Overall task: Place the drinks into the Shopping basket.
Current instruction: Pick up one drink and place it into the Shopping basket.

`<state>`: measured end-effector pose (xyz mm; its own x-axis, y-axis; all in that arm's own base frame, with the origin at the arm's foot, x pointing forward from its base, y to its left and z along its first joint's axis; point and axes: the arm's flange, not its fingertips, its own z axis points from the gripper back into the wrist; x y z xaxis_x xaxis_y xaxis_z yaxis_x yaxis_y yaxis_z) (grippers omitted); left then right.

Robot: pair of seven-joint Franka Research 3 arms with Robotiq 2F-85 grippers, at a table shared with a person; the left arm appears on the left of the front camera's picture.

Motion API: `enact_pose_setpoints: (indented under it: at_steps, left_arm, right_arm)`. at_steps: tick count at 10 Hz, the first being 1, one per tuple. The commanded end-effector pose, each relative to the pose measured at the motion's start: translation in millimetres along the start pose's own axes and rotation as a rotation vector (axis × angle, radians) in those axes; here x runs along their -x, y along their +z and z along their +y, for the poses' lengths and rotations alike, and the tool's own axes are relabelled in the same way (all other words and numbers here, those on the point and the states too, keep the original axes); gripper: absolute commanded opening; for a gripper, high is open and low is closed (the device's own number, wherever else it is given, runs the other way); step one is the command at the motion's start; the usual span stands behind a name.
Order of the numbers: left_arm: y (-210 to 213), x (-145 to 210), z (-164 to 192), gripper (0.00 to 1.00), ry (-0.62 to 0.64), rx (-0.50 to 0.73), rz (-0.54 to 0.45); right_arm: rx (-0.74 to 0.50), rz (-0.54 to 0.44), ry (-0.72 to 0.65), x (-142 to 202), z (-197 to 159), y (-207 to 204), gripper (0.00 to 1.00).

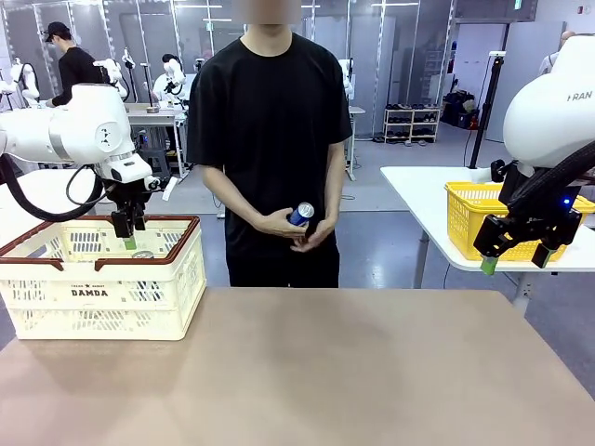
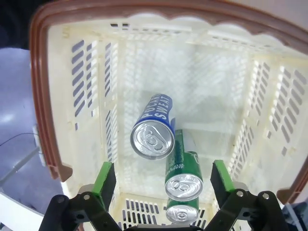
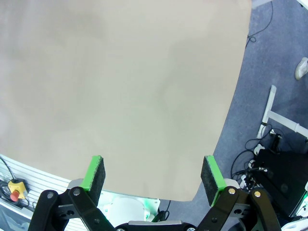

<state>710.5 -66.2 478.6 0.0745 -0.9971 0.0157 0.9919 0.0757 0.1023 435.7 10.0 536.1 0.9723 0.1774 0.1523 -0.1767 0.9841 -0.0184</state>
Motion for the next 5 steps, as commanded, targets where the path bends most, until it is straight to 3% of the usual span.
enact_pose_setpoints:
  at_steps: [1, 5]
  left_arm:
    - [37.1, -7.9, -10.5, 1.00, -0.023, -0.033, 0.008]
    - [98.2, 0.9, -69.5, 1.00, -0.021, -0.095, -0.035]
  right_arm:
    - [0.002, 0.004, 0.000, 0.3, -1.7, 2.6, 1.00]
    - [0.002, 0.004, 0.000, 0.3, -1.7, 2.6, 1.00]
